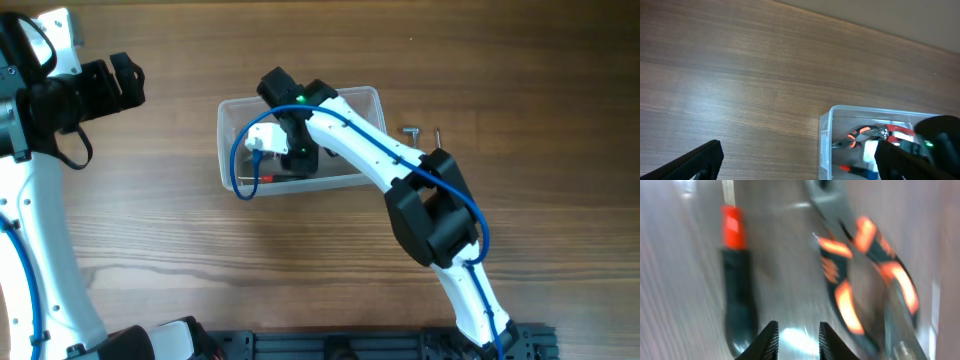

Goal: Pack container
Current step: 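Open the right gripper and lift it back toward the tools, then lower the right gripper onto the green-handled screwdriver and grasp it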

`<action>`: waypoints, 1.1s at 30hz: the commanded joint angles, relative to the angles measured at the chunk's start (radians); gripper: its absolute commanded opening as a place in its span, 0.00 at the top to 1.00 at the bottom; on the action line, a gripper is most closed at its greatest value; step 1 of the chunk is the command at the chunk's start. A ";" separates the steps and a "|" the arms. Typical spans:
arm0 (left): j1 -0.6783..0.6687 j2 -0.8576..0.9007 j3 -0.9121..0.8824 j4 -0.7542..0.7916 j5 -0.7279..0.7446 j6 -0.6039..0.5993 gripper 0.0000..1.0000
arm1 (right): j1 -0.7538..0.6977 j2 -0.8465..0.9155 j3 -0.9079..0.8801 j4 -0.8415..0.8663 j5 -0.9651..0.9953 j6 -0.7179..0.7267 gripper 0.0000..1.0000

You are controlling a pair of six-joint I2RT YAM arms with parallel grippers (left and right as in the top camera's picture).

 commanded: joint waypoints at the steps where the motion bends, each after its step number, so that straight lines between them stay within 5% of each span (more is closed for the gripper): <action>1: 0.006 0.006 0.005 0.002 0.002 -0.002 0.00 | -0.023 -0.208 0.050 -0.039 0.216 0.154 0.72; 7: 0.006 0.006 0.005 0.003 0.002 -0.002 0.00 | -0.111 -0.522 0.050 -0.006 0.392 0.165 0.48; 11: 0.005 0.006 0.005 0.002 0.002 -0.002 0.00 | -0.258 -0.695 0.050 0.038 0.333 0.337 0.40; 19: 0.006 0.006 0.005 0.003 0.002 -0.002 0.00 | -0.623 -0.716 -0.008 -0.206 0.095 0.767 0.40; 33: 0.006 0.006 0.005 0.002 0.002 -0.002 0.00 | -0.721 -0.516 -0.574 0.035 -0.132 0.773 0.47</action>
